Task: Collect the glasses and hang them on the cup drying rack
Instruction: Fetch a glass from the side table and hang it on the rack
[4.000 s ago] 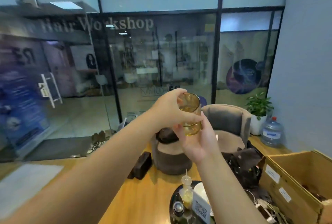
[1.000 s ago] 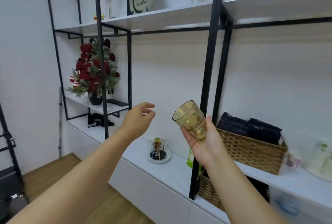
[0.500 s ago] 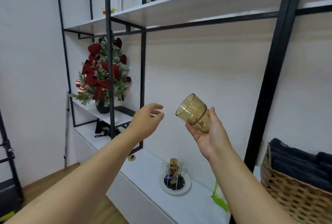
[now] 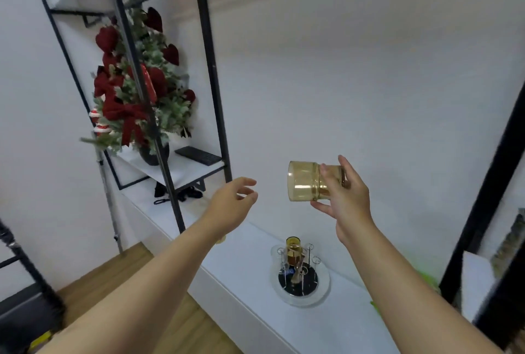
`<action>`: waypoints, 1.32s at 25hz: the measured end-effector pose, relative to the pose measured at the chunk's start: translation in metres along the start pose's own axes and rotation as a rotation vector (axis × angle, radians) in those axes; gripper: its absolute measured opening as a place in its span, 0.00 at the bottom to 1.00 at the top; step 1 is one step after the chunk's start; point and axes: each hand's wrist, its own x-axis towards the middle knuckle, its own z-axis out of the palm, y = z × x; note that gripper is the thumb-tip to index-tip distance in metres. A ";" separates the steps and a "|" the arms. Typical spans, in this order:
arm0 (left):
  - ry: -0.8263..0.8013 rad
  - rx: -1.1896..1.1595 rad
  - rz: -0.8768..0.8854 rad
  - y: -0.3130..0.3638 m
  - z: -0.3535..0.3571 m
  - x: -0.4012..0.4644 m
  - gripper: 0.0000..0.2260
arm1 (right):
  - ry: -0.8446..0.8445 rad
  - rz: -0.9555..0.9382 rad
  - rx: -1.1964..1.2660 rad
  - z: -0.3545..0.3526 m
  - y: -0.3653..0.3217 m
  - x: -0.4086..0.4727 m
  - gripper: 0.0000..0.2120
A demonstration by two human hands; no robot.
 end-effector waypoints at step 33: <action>-0.708 0.081 0.161 -0.369 0.194 0.239 0.19 | 0.317 0.228 -1.176 0.056 0.358 0.117 0.33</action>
